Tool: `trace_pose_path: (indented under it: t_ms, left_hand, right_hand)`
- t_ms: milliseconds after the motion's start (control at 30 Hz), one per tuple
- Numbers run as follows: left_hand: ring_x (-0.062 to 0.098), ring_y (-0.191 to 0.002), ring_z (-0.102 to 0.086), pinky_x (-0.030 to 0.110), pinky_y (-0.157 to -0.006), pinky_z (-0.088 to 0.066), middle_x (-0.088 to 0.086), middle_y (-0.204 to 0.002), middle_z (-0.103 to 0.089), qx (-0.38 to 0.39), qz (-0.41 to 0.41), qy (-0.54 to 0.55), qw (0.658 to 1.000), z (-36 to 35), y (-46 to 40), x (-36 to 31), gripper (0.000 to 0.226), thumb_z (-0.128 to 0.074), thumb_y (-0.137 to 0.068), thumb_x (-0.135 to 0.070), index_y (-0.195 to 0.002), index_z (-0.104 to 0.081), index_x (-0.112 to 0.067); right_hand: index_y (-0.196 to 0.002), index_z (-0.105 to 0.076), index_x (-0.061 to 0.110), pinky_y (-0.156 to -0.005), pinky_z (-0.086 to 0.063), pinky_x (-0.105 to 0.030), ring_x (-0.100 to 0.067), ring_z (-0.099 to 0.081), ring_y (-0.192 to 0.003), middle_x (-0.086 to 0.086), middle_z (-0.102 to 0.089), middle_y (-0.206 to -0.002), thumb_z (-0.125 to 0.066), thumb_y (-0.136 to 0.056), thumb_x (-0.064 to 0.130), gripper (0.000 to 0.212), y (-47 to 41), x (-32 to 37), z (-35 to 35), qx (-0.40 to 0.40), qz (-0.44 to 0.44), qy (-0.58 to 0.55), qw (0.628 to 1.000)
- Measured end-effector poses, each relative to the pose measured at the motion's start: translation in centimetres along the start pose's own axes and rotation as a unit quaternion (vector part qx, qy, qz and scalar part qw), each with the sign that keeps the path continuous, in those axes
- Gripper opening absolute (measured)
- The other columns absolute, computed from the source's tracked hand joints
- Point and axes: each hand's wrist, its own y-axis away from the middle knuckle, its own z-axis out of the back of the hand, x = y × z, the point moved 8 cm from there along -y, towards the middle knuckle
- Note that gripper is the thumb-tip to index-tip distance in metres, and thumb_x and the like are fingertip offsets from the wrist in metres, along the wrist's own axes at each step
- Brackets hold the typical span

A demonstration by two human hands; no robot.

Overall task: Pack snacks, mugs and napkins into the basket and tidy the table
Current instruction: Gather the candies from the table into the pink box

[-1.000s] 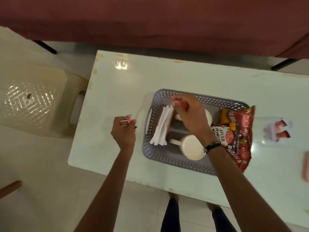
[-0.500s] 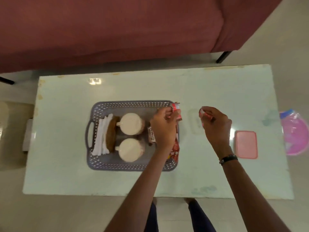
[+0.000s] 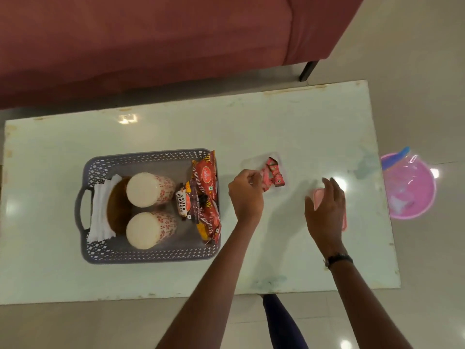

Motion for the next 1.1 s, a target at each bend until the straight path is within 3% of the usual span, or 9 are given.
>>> trace_pose_path:
  t_ms: [133,267,433,533,633,700,800,967,1100]
  left_hand:
    - [0.013,-0.072,-0.063,0.037,-0.064,-0.057,0.004,-0.084,-0.071,-0.023,-0.017,-0.040,0.999,0.3,0.7,-0.4,0.015,-0.056,-0.088,-0.016,-0.089,-0.069,-0.008]
    - [0.012,-0.077,-0.061,0.043,-0.065,-0.059,-0.001,-0.090,-0.066,-0.031,-0.032,-0.039,0.998,0.7,1.2,0.2,0.009,-0.056,-0.088,-0.012,-0.093,-0.064,-0.011]
    - [0.012,-0.088,-0.059,0.022,-0.075,-0.049,0.008,-0.110,-0.066,-0.018,-0.036,-0.053,0.998,0.5,1.1,0.4,0.023,-0.057,-0.088,-0.008,-0.111,-0.061,-0.007]
    - [0.011,-0.089,-0.060,0.027,-0.079,-0.052,0.007,-0.114,-0.066,-0.011,-0.032,-0.037,0.999,0.4,0.8,0.3,0.030,-0.057,-0.088,-0.007,-0.118,-0.059,-0.008]
    - [0.011,-0.085,-0.060,0.033,-0.081,-0.055,0.009,-0.114,-0.066,-0.007,-0.029,-0.030,0.999,0.4,0.4,0.2,0.035,-0.058,-0.086,-0.002,-0.121,-0.059,-0.008]
    - [0.013,-0.083,-0.061,0.032,-0.079,-0.055,0.010,-0.114,-0.066,-0.001,-0.025,-0.035,0.999,0.5,0.2,0.3,0.038,-0.057,-0.085,0.001,-0.122,-0.059,-0.009]
    - [0.013,-0.082,-0.061,0.015,-0.071,-0.051,0.010,-0.112,-0.067,0.017,-0.023,-0.041,0.999,0.3,0.1,0.4,0.039,-0.058,-0.086,0.000,-0.123,-0.058,-0.012]
    - [0.009,-0.078,-0.060,0.003,-0.064,-0.046,0.008,-0.104,-0.069,0.032,-0.018,-0.048,0.998,0.2,-0.2,0.7,0.039,-0.057,-0.087,-0.003,-0.125,-0.058,-0.014]
    - [0.016,-0.080,-0.064,0.031,-0.079,-0.057,0.013,-0.098,-0.072,0.035,-0.014,-0.028,0.999,-0.1,-0.2,0.6,0.037,-0.057,-0.087,-0.006,-0.123,-0.060,-0.013]
  right_hand:
    - [-0.145,-0.019,0.008,-0.112,-0.024,-0.058,-0.045,-0.016,-0.139,-0.024,-0.014,-0.154,-0.073,-0.077,0.030,0.090,0.3,-4.6,-0.7,0.033,-0.096,0.096,0.990]
    - [-0.143,-0.025,0.019,-0.093,-0.043,-0.062,-0.047,-0.028,-0.128,-0.023,-0.025,-0.146,-0.070,-0.078,0.031,0.081,-0.2,-4.9,-0.9,0.039,-0.073,0.136,0.987]
    - [-0.140,-0.034,0.023,-0.089,-0.044,-0.051,-0.041,-0.039,-0.114,-0.022,-0.040,-0.131,-0.076,-0.068,0.032,0.083,-1.8,-3.3,0.8,0.021,-0.054,0.073,0.996]
    - [-0.142,-0.028,0.031,-0.092,-0.040,-0.043,-0.033,-0.045,-0.111,-0.018,-0.041,-0.133,-0.073,-0.071,0.036,0.084,-3.0,0.7,1.9,0.026,-0.008,-0.054,0.998]
    - [-0.137,-0.035,0.036,-0.081,-0.050,-0.034,-0.023,-0.055,-0.104,-0.004,-0.053,-0.123,-0.054,-0.085,0.029,0.056,-3.6,4.7,0.5,0.105,-0.020,-0.251,0.962]
    - [-0.131,-0.046,0.022,-0.075,-0.048,-0.032,-0.027,-0.059,-0.099,-0.001,-0.058,-0.106,-0.049,-0.092,0.019,0.040,-4.4,5.6,-0.8,0.113,-0.029,-0.258,0.959]
    - [-0.135,-0.042,0.017,-0.067,-0.042,-0.027,-0.023,-0.054,-0.079,-0.003,-0.055,-0.089,-0.056,-0.091,0.020,0.046,-5.3,5.7,-2.2,0.106,0.025,-0.167,0.980]
    - [-0.138,-0.041,0.016,-0.090,-0.049,-0.038,-0.030,-0.052,-0.109,-0.010,-0.052,-0.118,-0.060,-0.089,0.030,0.055,-4.8,3.7,-4.4,0.092,0.016,-0.160,0.983]
    - [-0.145,-0.031,0.021,-0.095,-0.041,-0.025,-0.020,-0.048,-0.122,-0.007,-0.049,-0.140,-0.054,-0.093,0.029,0.057,-3.9,4.6,-6.1,0.150,0.021,-0.191,0.970]
